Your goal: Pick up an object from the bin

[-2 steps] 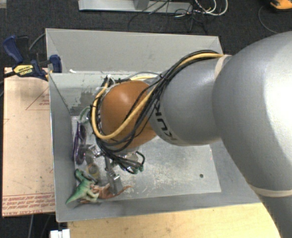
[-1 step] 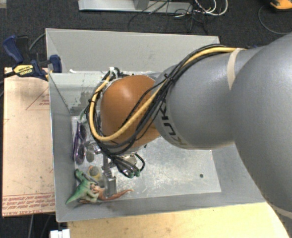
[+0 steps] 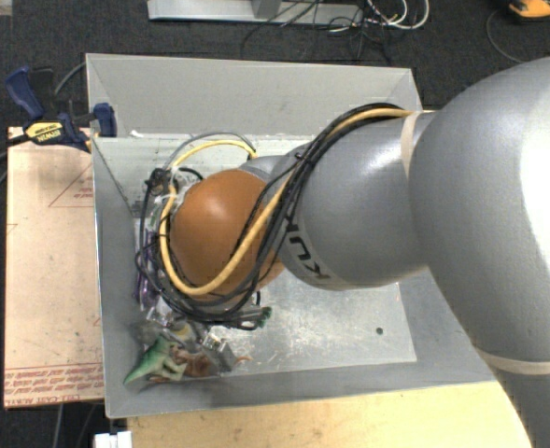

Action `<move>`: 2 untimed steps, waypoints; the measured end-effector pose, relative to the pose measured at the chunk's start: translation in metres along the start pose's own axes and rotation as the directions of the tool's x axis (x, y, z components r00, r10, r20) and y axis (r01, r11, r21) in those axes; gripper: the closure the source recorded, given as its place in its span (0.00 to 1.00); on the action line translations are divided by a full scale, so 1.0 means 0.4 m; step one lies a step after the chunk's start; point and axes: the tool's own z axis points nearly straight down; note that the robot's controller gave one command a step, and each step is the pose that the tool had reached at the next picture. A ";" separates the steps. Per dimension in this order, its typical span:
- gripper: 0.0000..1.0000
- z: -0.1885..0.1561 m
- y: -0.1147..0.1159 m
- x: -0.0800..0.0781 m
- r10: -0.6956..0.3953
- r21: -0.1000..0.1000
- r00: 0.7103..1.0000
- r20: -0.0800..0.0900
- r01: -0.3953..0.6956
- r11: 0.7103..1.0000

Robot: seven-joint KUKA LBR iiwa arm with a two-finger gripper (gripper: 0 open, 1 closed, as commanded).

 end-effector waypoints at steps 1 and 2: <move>0.00 0.067 -0.019 0.032 0.322 0.012 0.946 0.031 -0.323 0.946; 1.00 0.071 -0.023 0.011 -0.105 0.015 0.994 0.022 0.104 0.994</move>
Offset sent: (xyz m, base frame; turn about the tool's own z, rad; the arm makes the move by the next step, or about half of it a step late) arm -0.0018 -0.0105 -0.0339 -0.1140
